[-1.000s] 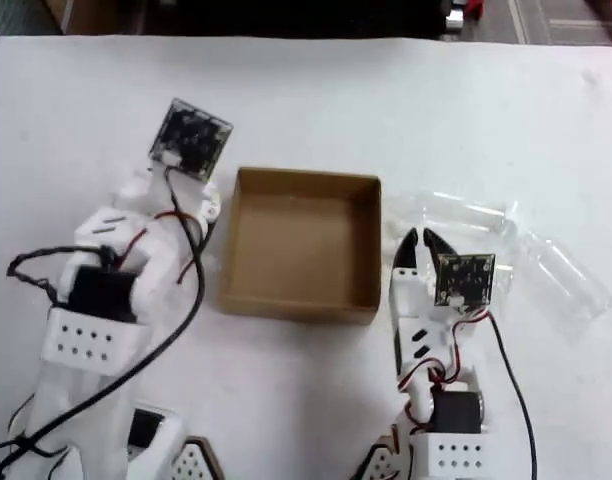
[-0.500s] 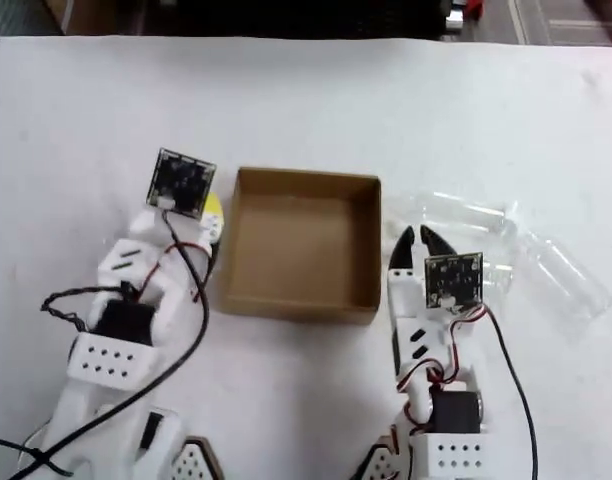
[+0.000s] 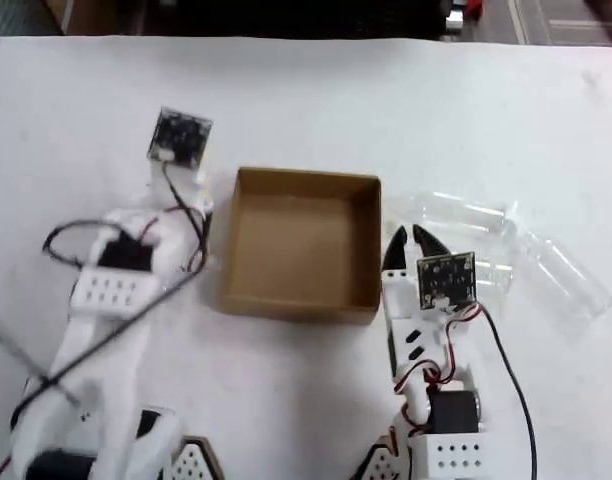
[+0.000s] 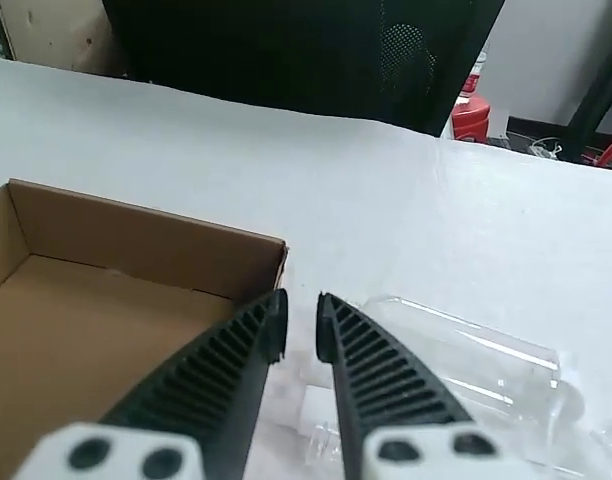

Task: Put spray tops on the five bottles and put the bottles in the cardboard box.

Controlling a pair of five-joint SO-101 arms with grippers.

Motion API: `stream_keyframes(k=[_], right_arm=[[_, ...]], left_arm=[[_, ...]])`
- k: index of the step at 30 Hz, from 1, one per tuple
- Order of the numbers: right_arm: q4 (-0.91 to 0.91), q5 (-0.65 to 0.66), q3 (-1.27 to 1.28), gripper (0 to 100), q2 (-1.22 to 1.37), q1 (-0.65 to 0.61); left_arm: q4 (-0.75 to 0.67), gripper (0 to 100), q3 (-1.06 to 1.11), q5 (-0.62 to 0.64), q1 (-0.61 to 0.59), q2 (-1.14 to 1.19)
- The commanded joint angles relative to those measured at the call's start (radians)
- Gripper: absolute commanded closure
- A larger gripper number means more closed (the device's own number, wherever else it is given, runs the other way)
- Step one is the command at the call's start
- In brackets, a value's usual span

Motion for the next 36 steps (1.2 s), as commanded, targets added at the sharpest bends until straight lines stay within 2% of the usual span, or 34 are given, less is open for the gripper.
stream_keyframes(k=[1, 7, 9, 12, 17, 21, 25, 29, 34, 36], right_arm=[[-0.013, 0.011, 0.021, 95.4, -0.001, -0.008], [-0.013, 0.002, 0.020, 95.4, -0.001, -0.013], [-0.005, 0.002, 0.003, 95.4, 0.001, -0.010], [0.079, 0.003, -0.052, 95.4, 0.001, -0.007], [0.262, 0.009, -0.253, 98.1, 0.002, -0.005], [0.271, 0.011, -0.336, 98.1, 0.048, -0.004], [0.219, 0.063, -0.420, 98.2, 0.265, -0.021], [0.236, 0.072, -0.635, 98.2, 0.601, -0.036], [0.378, 0.084, -0.961, 98.1, 0.949, -0.018], [0.433, 0.163, -1.068, 98.1, 1.058, -0.010]], left_arm=[[0.005, 98, -0.104, 0.014, -0.012, 0.102], [0.005, 98, -0.107, 0.015, -0.010, 0.111], [0.000, 98, -0.103, 0.051, -0.012, 0.111], [0.005, 98, -0.101, 0.133, -0.016, 0.111], [-0.003, 98, -0.101, 0.144, -0.012, 0.111], [-0.003, 98, -0.101, 0.144, -0.015, 0.111], [-0.003, 92, -0.101, 0.144, -0.016, 0.116], [-0.005, 87, -0.101, 0.144, -0.016, 0.117], [-0.068, 87, -0.069, 0.144, -0.016, 0.119], [-0.141, 87, -0.025, 0.143, -0.016, 0.119]])
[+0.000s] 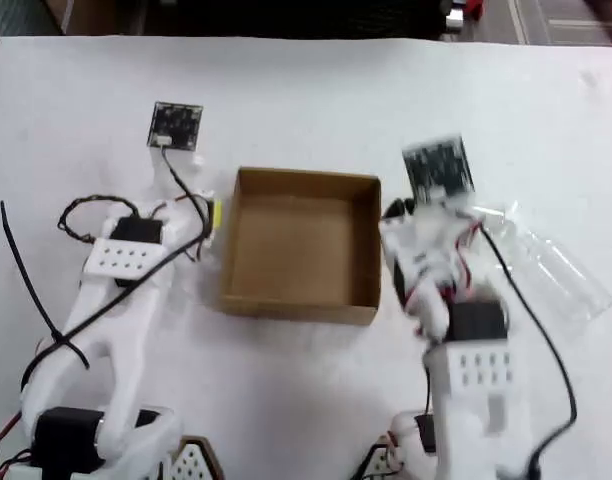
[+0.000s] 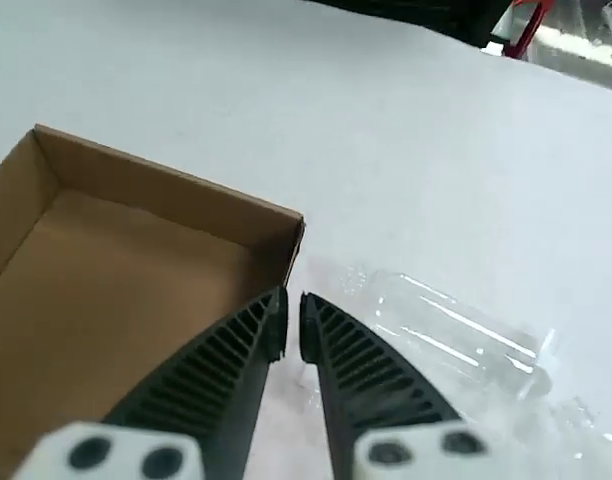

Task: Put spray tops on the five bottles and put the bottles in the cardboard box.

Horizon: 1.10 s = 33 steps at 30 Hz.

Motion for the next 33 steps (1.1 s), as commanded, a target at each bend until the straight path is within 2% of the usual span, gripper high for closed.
stream_keyframes(k=[1, 4, 7, 12, 20, 27, 33], right_arm=[[0.119, 0.144, -0.298, 98.1, 0.266, 0.021], [0.206, 0.292, -0.422, 98.1, 0.410, 0.025], [0.297, 0.367, -0.535, 98.1, 0.547, 0.056], [0.354, 0.371, -0.680, 98.0, 0.713, 0.113], [0.397, 0.381, -0.767, 97.7, 0.799, 0.110], [0.397, 0.384, -0.733, 83.1, 0.803, 0.091], [0.383, 0.540, -0.755, 80.3, 0.805, 0.090]], left_arm=[[-0.130, 87, 0.032, 0.009, -0.007, -0.004], [-0.189, 87, 0.063, 0.006, -0.008, -0.012], [-0.190, 87, 0.060, 0.009, -0.025, -0.012], [-0.198, 87, 0.060, 0.012, -0.051, -0.012], [-0.198, 87, 0.060, 0.012, -0.051, -0.012], [-0.198, 87, 0.060, 0.012, -0.050, -0.012], [-0.198, 87, 0.060, 0.011, -0.050, -0.012]])
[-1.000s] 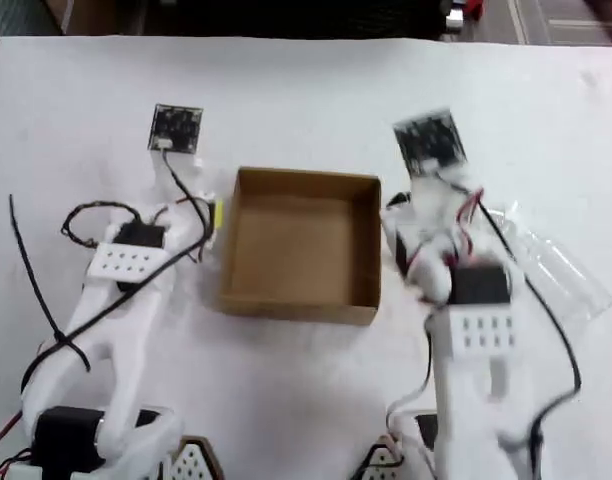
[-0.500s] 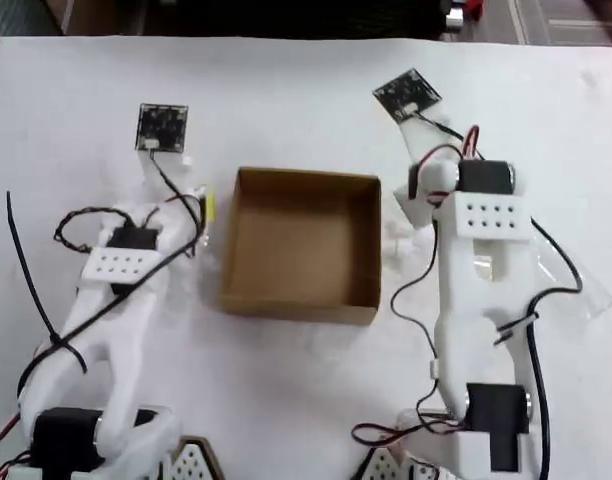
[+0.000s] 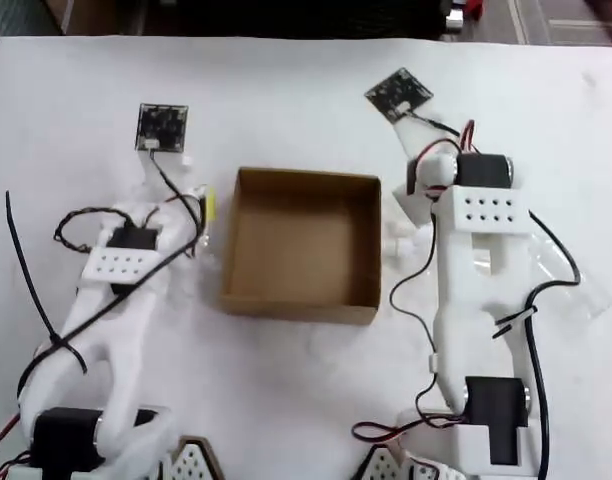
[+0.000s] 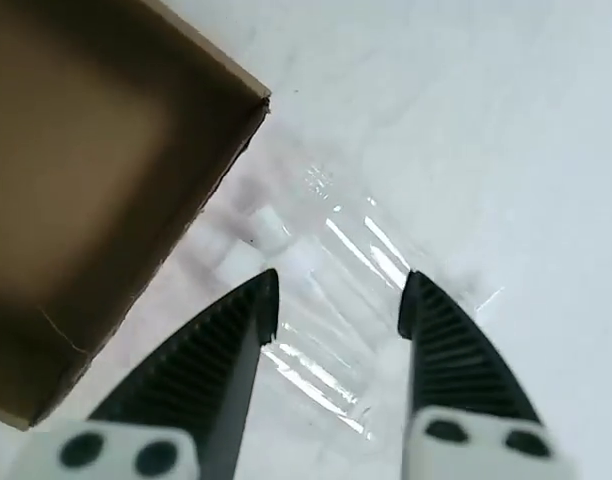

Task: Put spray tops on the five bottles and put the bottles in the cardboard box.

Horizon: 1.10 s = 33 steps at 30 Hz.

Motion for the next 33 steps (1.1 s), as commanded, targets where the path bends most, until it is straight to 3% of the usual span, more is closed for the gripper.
stream_keyframes(k=[1, 10, 20, 25, 29, 33], right_arm=[[-0.007, 0.121, -0.043, 80.3, -0.005, -0.005], [0.143, 0.261, -0.192, 80.1, 0.125, -0.015], [0.470, 0.259, -0.720, 80.4, 0.530, -0.013], [0.472, 0.267, -0.830, 80.2, 0.633, -0.021], [0.472, 0.422, -0.835, 80.3, 0.716, -0.022], [0.424, 0.468, -0.839, 80.3, 0.765, -0.007]], left_arm=[[-0.028, 87, -0.014, 0.011, -0.010, -0.012], [-0.029, 87, -0.014, 0.008, -0.010, -0.008], [-0.075, 87, -0.005, 0.006, -0.012, -0.004], [-0.078, 87, -0.005, 0.006, -0.012, -0.004], [-0.081, 87, -0.005, 0.006, -0.012, -0.004], [-0.083, 87, -0.005, 0.006, -0.012, -0.004]])
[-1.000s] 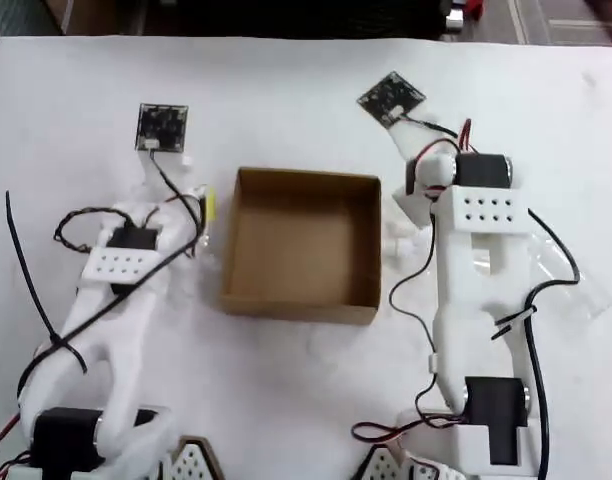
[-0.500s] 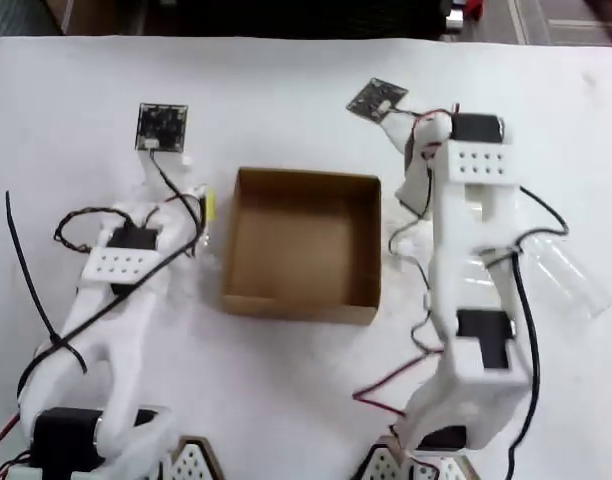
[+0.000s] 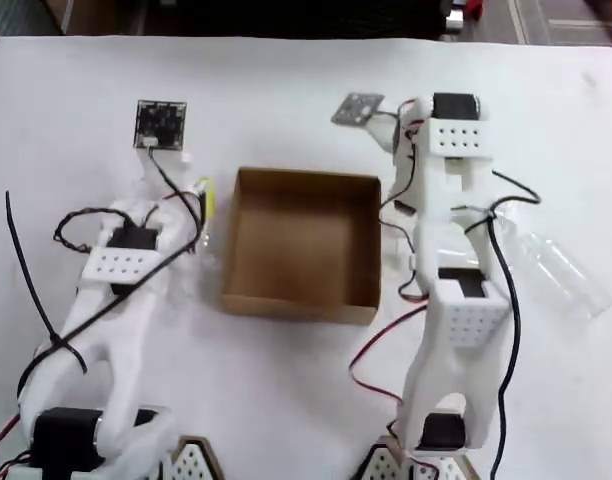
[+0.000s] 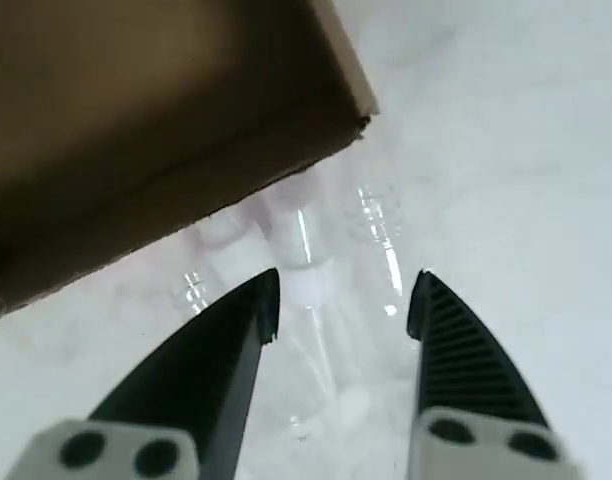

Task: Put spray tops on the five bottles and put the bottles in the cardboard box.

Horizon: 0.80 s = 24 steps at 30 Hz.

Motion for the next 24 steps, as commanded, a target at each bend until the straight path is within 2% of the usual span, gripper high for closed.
stream_keyframes(k=[1, 9, 24], right_arm=[[-0.035, 0.049, -0.044, 80.3, 0.016, 0.005], [-0.122, 0.052, -0.043, 80.3, 0.050, 0.012], [-0.177, 0.054, -0.044, 80.4, 0.122, 0.031]], left_arm=[[-0.035, 87, -0.005, 0.005, -0.012, -0.004], [-0.035, 87, -0.005, 0.005, -0.010, -0.002], [-0.035, 87, -0.005, 0.005, -0.005, -0.002]])
